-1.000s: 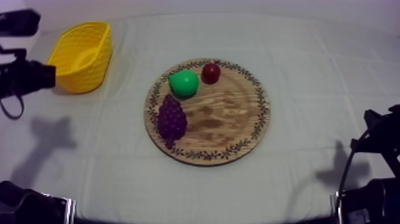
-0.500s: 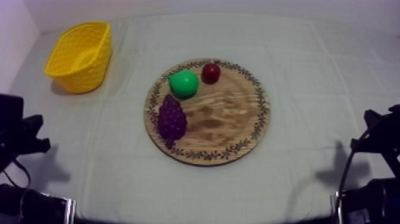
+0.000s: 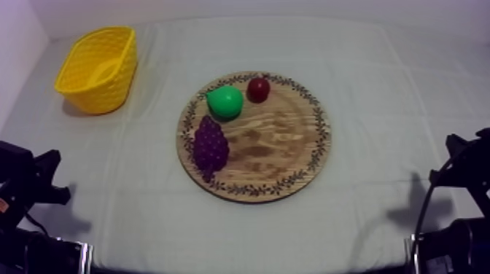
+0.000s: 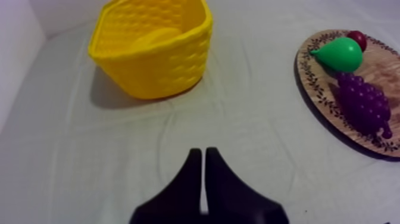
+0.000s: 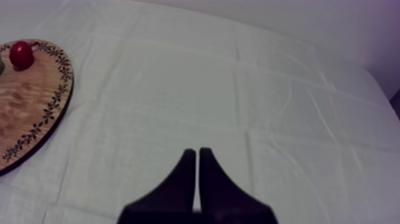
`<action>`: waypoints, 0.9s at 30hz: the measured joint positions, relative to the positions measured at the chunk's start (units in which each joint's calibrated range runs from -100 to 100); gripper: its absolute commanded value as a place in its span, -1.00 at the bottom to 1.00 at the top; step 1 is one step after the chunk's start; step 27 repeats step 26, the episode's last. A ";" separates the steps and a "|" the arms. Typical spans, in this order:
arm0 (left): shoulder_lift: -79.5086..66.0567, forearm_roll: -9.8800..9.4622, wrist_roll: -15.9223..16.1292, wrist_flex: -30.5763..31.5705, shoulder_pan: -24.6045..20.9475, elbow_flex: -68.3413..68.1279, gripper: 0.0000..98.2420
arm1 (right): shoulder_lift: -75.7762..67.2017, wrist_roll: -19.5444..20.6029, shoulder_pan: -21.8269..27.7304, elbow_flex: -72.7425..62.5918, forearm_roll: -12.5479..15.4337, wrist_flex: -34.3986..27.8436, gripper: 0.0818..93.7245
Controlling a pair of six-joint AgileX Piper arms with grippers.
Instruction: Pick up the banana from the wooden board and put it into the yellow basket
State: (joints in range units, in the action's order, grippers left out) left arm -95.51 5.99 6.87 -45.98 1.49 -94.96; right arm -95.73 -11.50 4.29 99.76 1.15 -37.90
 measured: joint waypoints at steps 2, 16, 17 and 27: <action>-1.60 -0.66 -1.42 0.86 0.61 -0.38 -1.00 | 0.00 0.00 0.00 0.00 0.00 0.00 -0.99; -4.49 -8.20 -18.36 14.75 1.41 -4.76 -1.00 | 0.00 0.00 0.03 0.00 0.00 0.00 -0.99; -4.49 -8.19 -18.61 14.84 1.41 -4.76 -1.00 | 0.00 0.00 0.03 0.00 0.00 0.00 -0.99; -4.49 -8.27 -16.70 15.05 1.42 -4.82 -1.00 | 0.00 0.00 0.00 0.00 0.00 0.00 -0.99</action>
